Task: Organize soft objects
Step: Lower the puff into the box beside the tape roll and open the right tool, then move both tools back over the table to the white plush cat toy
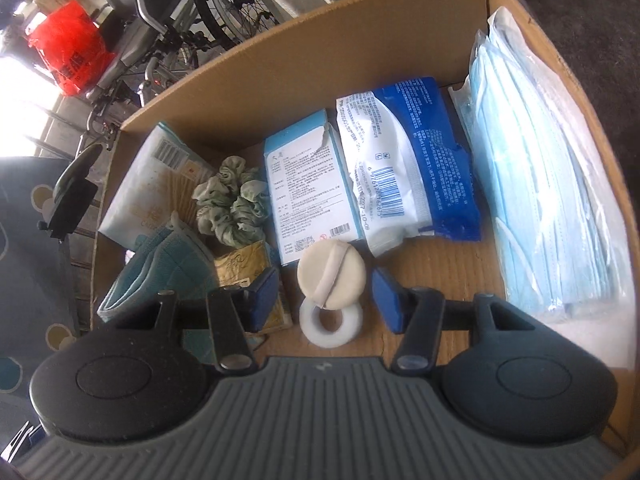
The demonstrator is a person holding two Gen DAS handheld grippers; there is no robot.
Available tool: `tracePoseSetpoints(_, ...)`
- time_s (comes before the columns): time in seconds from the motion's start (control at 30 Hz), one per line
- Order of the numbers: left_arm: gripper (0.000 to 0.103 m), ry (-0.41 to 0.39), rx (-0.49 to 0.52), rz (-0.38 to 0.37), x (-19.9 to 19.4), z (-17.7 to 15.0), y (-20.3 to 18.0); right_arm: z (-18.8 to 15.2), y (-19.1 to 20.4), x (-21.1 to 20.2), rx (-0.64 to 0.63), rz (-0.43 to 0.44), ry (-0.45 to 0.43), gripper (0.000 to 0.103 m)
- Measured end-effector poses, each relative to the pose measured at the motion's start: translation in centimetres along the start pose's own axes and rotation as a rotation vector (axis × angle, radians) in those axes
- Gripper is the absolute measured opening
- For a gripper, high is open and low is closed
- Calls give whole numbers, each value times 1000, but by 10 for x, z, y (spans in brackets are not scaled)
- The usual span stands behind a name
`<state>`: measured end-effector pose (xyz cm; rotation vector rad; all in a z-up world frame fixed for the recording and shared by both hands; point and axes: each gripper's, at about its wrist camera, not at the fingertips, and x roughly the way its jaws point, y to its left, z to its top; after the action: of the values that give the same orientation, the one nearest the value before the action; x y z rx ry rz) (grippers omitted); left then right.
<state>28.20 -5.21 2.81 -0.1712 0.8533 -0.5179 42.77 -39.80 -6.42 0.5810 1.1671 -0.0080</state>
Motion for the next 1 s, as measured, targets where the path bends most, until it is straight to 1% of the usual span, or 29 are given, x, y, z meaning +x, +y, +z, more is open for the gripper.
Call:
tracePoseSetpoints(0.07,91,-11,8,12,-15,-3,-5,-14,7,-28,-26,37,-38,54)
tracePoseSetpoints(0.1,93,-17,13,18,-23,-5,-8,-25,11,-48,-46,62,-61,54)
tracePoseSetpoints(0.2,98,-31,20,30,-50,-15,-15,-59,20,-96,-88,115,-122,64)
tracePoseSetpoints(0.27,100,-42,22,39,-70,-26,-18,-87,23,-129,-105,156,-163,78)
tracePoseSetpoints(0.3,102,-46,24,45,-79,-31,-19,-101,24,-142,-111,171,-186,81)
tracePoseSetpoints(0.33,103,-51,28,51,-89,-38,-19,-117,27,-157,-130,185,-211,87)
tracePoseSetpoints(0.37,103,-57,30,59,-98,-44,-18,-129,29,-167,-141,190,-227,93)
tracePoseSetpoints(0.4,103,-62,30,69,-107,-51,-17,-145,31,-180,-150,193,-253,95)
tracePoseSetpoints(0.43,103,-63,24,85,-116,-59,-15,-159,33,-189,-161,196,-266,101)
tracePoseSetpoints(0.53,103,-71,-14,116,-140,-82,-1,-197,40,-205,-179,211,-291,102)
tracePoseSetpoints(0.67,103,-75,-74,176,-161,-107,22,-236,55,-206,-165,235,-296,102)
tracePoseSetpoints(0.73,103,-75,-83,215,-166,-117,31,-253,70,-198,-173,271,-270,102)
tracePoseSetpoints(0.8,103,-64,-75,266,-168,-125,42,-263,88,-189,-191,304,-237,102)
tracePoseSetpoints(0.87,103,-48,-70,310,-168,-130,51,-270,115,-177,-230,339,-193,102)
tracePoseSetpoints(0.93,103,-40,-84,335,-166,-133,61,-270,144,-159,-263,354,-135,102)
tracePoseSetpoints(1.0,103,-36,-106,344,-163,-134,72,-272,171,-138,-291,370,-73,102)
